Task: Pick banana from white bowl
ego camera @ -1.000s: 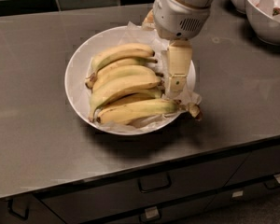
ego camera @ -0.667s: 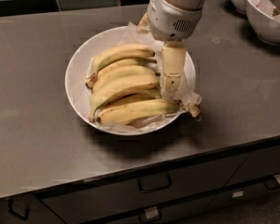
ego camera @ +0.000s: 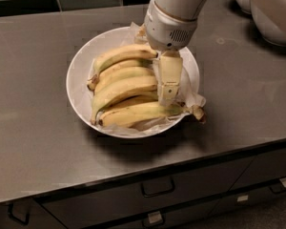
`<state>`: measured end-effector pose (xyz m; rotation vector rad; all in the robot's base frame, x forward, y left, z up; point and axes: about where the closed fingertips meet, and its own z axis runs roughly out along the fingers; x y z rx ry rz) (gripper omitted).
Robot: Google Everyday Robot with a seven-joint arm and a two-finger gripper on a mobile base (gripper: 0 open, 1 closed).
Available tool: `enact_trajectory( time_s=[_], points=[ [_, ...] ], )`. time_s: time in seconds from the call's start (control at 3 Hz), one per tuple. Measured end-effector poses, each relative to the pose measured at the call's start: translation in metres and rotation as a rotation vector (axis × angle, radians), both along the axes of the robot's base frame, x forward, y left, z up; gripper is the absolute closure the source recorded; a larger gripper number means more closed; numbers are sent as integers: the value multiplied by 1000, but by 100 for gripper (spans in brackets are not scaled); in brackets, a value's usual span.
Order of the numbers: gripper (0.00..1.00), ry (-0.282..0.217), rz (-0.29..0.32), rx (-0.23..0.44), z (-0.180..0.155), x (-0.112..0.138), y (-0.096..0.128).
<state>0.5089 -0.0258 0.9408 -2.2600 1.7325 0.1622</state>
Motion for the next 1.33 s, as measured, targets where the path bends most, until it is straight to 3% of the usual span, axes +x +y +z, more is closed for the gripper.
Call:
enact_trajectory(
  time_s=[1.33],
  points=[
    [22,25,34,-11,-12,-1,18]
  ],
)
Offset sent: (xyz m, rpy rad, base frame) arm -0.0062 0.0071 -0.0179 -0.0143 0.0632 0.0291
